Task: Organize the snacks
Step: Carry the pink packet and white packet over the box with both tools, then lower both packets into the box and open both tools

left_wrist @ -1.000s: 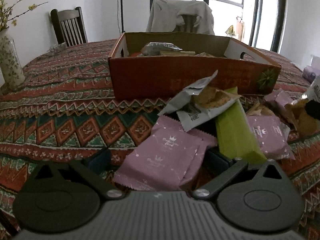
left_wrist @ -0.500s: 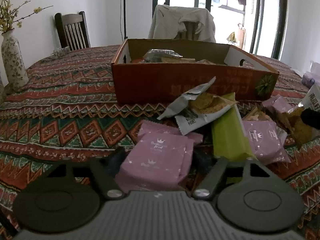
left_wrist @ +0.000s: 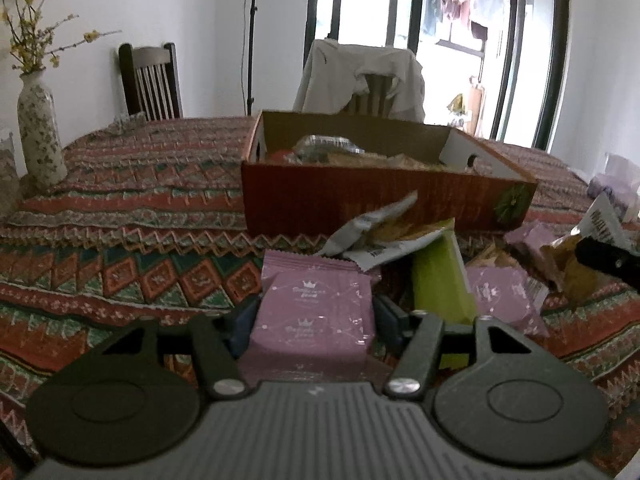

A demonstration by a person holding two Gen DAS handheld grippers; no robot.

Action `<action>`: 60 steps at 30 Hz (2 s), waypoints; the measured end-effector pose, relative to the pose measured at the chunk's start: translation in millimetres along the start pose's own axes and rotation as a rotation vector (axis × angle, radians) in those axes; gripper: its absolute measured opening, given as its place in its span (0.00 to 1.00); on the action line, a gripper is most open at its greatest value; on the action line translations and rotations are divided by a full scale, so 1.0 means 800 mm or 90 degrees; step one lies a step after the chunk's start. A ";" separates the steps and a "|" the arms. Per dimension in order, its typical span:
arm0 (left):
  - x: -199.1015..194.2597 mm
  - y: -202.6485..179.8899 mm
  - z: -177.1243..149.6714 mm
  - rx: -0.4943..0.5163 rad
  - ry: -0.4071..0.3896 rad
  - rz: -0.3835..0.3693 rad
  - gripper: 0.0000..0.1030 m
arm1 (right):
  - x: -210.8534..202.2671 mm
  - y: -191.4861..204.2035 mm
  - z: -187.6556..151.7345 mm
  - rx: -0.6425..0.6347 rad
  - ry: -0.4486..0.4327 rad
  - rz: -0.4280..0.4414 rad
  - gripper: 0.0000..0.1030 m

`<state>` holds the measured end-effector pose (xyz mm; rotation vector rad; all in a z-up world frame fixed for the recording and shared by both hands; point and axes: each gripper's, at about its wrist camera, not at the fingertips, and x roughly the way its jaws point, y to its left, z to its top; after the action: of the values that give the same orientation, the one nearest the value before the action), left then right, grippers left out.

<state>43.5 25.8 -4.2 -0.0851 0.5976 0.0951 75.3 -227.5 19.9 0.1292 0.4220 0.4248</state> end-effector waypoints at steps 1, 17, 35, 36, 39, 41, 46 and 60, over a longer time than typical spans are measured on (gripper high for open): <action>-0.003 0.001 0.001 0.000 -0.005 -0.001 0.61 | -0.001 0.001 0.000 -0.001 -0.002 0.000 0.12; -0.039 0.004 0.029 -0.003 -0.080 -0.014 0.61 | 0.002 0.011 0.021 -0.017 -0.026 -0.002 0.12; 0.020 -0.017 0.124 -0.011 -0.121 -0.016 0.61 | 0.067 0.030 0.108 -0.058 -0.089 0.004 0.12; 0.025 -0.018 0.129 -0.012 -0.121 -0.015 0.61 | 0.072 0.029 0.112 -0.058 -0.091 0.005 0.12; 0.041 -0.021 0.143 -0.018 -0.120 -0.013 0.61 | 0.091 0.025 0.125 -0.055 -0.094 0.004 0.12; 0.052 -0.023 0.151 -0.023 -0.119 -0.009 0.61 | 0.105 0.021 0.133 -0.052 -0.095 0.002 0.12; 0.085 -0.025 0.172 -0.038 -0.113 0.007 0.61 | 0.145 0.011 0.149 -0.038 -0.088 -0.004 0.12; 0.162 -0.021 0.168 -0.042 -0.066 0.038 0.61 | 0.221 -0.023 0.132 0.015 -0.025 -0.014 0.12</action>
<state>226.9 32.0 33.9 -0.1256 0.4942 0.1755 273.0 -172.8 46.4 0.1557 0.3902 0.3953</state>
